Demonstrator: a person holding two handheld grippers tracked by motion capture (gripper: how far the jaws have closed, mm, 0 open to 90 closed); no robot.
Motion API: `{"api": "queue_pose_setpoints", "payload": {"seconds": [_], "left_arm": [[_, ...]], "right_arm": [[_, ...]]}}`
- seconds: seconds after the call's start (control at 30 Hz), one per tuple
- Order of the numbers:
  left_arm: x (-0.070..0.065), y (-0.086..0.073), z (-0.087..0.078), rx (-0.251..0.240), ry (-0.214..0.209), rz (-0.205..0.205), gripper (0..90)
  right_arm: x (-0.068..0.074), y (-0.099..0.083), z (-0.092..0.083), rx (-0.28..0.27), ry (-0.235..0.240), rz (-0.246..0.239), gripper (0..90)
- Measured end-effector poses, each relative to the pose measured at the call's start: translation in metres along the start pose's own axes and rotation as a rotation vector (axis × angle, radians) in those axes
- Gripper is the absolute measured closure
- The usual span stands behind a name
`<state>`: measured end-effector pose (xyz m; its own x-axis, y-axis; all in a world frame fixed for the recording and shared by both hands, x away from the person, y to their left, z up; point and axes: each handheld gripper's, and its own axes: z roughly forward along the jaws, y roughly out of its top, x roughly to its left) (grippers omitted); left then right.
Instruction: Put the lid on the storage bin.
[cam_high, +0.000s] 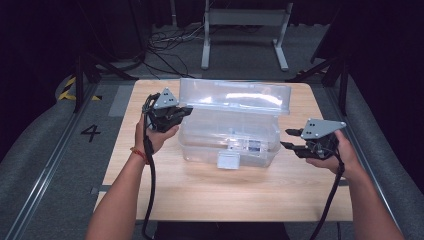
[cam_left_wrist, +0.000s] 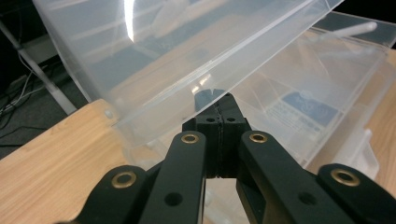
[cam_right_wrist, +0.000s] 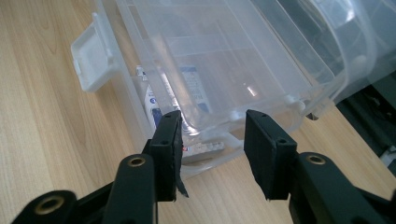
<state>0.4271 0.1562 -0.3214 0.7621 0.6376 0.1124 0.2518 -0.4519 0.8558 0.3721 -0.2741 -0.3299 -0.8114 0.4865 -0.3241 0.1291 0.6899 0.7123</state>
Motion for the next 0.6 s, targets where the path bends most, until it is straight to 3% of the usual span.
{"api": "queue_pose_setpoints", "payload": {"seconds": [0.1, 0.6], "left_arm": [[-0.002, -0.004, 0.0, 0.011, -0.01, 0.0, 89.7], [-0.01, -0.018, -0.003, 0.053, -0.024, 0.013, 89.7]], "right_arm": [[0.002, -0.005, -0.001, -0.003, -0.006, 0.035, 55.4], [0.017, -0.028, 0.001, 0.012, 0.025, 0.076, 49.5]]}}
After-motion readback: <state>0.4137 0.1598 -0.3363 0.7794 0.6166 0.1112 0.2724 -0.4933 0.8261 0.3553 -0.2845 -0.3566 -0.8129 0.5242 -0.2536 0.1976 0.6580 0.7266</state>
